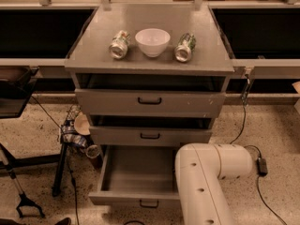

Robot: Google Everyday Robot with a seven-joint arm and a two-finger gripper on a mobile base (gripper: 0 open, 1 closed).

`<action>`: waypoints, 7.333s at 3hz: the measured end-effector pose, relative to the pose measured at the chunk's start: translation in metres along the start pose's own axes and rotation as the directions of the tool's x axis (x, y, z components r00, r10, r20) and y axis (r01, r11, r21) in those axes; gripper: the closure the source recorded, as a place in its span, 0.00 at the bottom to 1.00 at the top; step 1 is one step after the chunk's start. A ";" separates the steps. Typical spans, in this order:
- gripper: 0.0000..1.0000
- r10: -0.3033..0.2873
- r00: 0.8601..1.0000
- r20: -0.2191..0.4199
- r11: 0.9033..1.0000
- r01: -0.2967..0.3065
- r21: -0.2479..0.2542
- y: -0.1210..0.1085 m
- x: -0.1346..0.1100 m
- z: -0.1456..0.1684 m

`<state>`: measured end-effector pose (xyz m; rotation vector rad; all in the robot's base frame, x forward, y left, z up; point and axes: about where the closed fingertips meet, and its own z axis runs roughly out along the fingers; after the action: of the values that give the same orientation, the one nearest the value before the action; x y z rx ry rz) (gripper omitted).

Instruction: Pick rxbar chocolate from bottom drawer and place on counter

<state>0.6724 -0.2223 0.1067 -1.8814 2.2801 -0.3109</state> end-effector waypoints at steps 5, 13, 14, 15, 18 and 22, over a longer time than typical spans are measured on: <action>0.18 -0.147 0.988 0.047 0.989 0.146 0.030 0.003 -0.022 -0.024; 0.11 -0.265 0.961 -0.083 0.952 0.247 -0.179 0.005 -0.029 0.000; 0.25 -0.264 0.961 -0.079 0.951 0.246 -0.186 0.005 -0.027 0.000; 0.56 -0.263 0.961 -0.079 0.951 0.245 -0.186 0.005 -0.027 -0.002; 1.00 -0.205 0.977 -0.053 0.965 0.192 -0.179 0.007 -0.019 -0.034; 1.00 -0.180 0.982 -0.056 0.978 0.172 -0.119 0.007 0.036 -0.264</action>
Offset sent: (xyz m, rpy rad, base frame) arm -0.0038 0.0176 0.0196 0.0277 -0.0904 0.0648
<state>0.5898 -0.2419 0.3593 -2.1676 2.2193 -0.2753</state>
